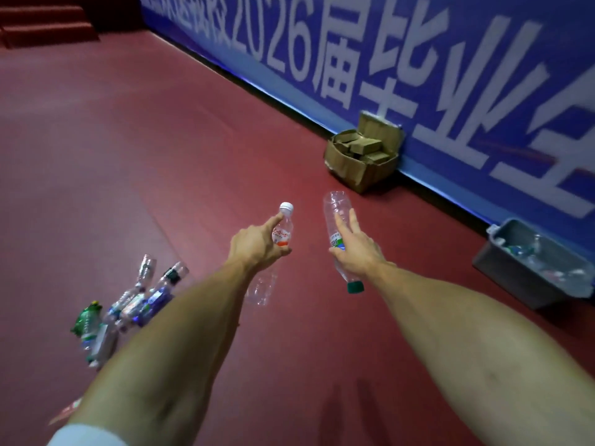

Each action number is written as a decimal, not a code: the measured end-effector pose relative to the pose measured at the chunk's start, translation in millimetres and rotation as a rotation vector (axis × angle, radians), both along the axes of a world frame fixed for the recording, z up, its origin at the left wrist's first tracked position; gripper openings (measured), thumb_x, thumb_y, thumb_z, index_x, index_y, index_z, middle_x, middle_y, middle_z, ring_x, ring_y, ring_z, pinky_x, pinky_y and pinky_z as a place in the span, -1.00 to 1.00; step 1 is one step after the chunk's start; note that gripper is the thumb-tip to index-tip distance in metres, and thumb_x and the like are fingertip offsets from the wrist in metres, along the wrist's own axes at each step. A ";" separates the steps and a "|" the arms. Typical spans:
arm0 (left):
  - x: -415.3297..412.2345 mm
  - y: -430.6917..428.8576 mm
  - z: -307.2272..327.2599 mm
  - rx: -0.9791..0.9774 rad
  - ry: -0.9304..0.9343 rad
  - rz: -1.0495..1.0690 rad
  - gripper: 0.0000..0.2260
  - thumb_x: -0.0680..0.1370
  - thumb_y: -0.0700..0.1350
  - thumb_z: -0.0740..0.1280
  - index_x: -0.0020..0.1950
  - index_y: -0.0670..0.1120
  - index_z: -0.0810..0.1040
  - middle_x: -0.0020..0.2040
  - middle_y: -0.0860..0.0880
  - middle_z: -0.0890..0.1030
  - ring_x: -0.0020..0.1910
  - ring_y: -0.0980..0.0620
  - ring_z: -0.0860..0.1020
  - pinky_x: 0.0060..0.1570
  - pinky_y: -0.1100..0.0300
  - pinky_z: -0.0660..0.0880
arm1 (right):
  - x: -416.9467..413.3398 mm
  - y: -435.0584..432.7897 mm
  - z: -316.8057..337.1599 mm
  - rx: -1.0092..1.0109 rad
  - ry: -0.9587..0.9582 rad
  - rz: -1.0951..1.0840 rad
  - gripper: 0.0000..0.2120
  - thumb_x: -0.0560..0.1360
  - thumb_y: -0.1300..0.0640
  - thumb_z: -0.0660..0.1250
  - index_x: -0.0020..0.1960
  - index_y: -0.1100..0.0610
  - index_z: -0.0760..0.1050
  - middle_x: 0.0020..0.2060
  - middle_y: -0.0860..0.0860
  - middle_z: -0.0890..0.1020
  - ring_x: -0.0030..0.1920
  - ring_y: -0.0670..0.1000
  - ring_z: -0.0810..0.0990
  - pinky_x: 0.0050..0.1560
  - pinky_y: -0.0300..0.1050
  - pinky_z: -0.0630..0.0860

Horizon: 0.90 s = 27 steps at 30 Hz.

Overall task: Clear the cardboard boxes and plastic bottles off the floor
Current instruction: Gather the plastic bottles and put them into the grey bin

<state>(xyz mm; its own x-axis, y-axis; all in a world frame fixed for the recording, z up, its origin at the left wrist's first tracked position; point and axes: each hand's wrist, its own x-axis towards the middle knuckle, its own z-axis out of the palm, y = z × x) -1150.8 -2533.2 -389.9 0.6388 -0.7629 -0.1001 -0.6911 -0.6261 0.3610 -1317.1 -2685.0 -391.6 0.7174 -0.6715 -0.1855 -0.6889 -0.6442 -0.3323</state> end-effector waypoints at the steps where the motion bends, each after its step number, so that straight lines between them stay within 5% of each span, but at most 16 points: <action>1: -14.8 -27.7 2.0 -0.011 -0.001 -0.025 -0.33 0.50 0.25 0.38 0.55 0.30 0.17 0.19 -0.08 0.64 0.10 -0.19 0.59 -0.09 0.12 0.42 | -15.9 -23.5 2.3 -0.005 0.001 -0.025 -0.21 0.63 0.00 0.28 0.63 -0.11 -0.19 0.60 -0.03 -0.29 0.46 0.19 0.35 0.35 0.08 0.39; 13: -129.6 -310.5 13.0 -0.002 -0.068 -0.352 -0.31 0.51 0.31 0.34 0.57 0.28 0.12 0.15 -0.12 0.66 0.03 -0.17 0.62 -0.11 0.11 0.48 | -162.8 -241.5 20.9 -0.005 -0.045 -0.338 -0.22 0.63 0.00 0.29 0.63 -0.15 -0.17 0.61 -0.05 -0.27 0.47 0.21 0.34 0.36 0.05 0.37; 27: -187.4 -653.7 2.0 0.014 -0.049 -0.694 -0.30 0.54 0.30 0.32 0.59 0.28 0.05 0.17 -0.14 0.65 0.05 -0.18 0.63 -0.06 0.09 0.51 | -237.9 -496.1 8.8 -0.061 -0.044 -0.680 -0.22 0.64 -0.01 0.28 0.63 -0.14 -0.18 0.60 -0.07 -0.30 0.53 0.18 0.25 0.36 0.09 0.40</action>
